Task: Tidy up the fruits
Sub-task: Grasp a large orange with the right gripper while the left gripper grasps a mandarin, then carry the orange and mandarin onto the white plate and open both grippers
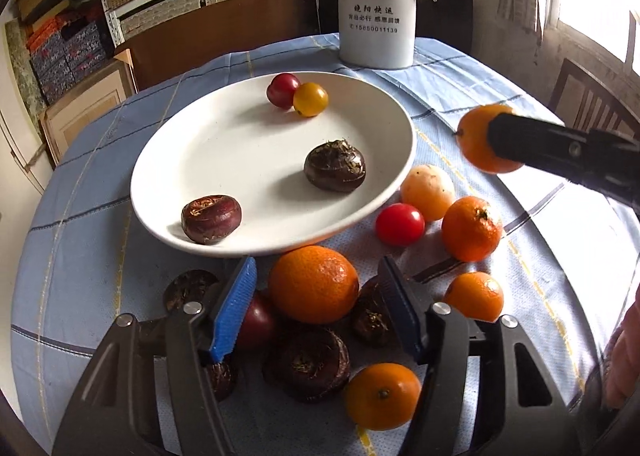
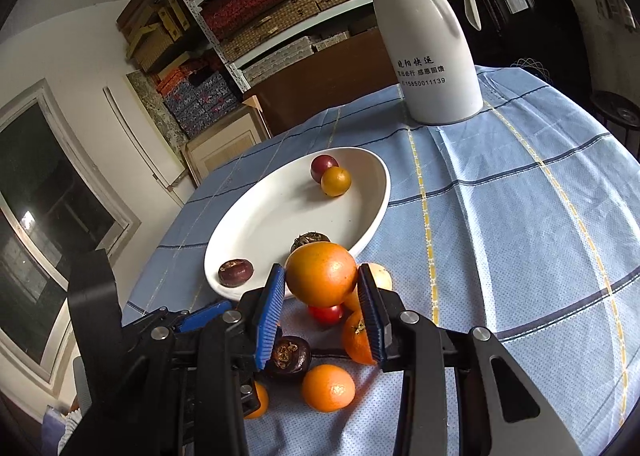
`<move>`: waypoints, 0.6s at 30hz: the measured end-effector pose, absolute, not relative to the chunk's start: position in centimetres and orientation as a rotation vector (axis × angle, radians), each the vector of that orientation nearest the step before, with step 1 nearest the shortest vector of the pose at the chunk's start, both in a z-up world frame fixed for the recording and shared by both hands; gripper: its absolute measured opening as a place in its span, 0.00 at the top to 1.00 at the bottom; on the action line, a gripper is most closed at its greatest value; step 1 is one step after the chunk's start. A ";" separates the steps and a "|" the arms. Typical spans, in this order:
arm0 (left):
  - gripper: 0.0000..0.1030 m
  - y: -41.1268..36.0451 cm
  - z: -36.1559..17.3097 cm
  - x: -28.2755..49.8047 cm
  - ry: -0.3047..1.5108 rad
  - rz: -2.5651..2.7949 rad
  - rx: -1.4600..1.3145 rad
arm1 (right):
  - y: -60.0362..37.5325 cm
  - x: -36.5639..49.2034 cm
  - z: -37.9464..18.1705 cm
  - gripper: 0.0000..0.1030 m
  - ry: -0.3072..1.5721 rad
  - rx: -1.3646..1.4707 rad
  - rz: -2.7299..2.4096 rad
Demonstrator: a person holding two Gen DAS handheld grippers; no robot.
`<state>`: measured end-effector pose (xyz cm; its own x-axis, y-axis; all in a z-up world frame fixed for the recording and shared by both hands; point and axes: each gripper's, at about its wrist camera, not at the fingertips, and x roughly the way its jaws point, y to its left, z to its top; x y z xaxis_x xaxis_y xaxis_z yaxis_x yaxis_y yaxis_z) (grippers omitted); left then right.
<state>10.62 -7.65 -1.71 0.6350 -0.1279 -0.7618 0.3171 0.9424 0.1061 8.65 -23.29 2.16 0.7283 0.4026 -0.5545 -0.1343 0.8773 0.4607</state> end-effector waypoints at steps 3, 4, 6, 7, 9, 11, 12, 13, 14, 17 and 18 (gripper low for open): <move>0.47 -7.7 -1.8 10.5 0.846 -0.257 0.258 | -23.4 8.7 2.1 0.63 0.696 0.412 0.306; 0.54 -7.6 -1.8 10.6 0.853 -0.261 0.254 | -23.4 8.6 2.1 0.63 0.695 0.414 0.304; 0.55 -7.5 -1.9 10.4 0.855 -0.258 0.264 | -23.6 8.7 2.1 0.63 0.697 0.420 0.300; 0.56 -7.6 -1.8 10.2 0.850 -0.260 0.275 | -23.6 8.8 2.0 0.63 0.698 0.424 0.299; 0.56 -7.5 -1.8 10.0 0.845 -0.260 0.280 | -23.8 8.8 1.9 0.63 0.703 0.431 0.300; 0.56 -7.3 -1.8 10.0 0.847 -0.266 0.264 | -23.8 8.9 1.9 0.63 0.703 0.432 0.300; 0.56 -7.1 -1.7 10.0 0.851 -0.272 0.248 | -23.7 8.8 1.8 0.63 0.703 0.431 0.300; 0.56 -6.9 -1.7 9.9 0.855 -0.278 0.237 | -23.8 8.8 1.9 0.63 0.704 0.433 0.301; 0.57 -6.8 -1.6 9.7 0.858 -0.284 0.228 | -23.8 8.9 1.9 0.63 0.704 0.434 0.301; 0.57 -6.7 -1.7 8.2 0.850 -0.301 0.219 | -23.8 8.8 1.9 0.63 0.700 0.436 0.301; 0.57 -6.7 -1.7 7.7 0.841 -0.304 0.214 | -23.8 8.8 1.9 0.63 0.698 0.436 0.302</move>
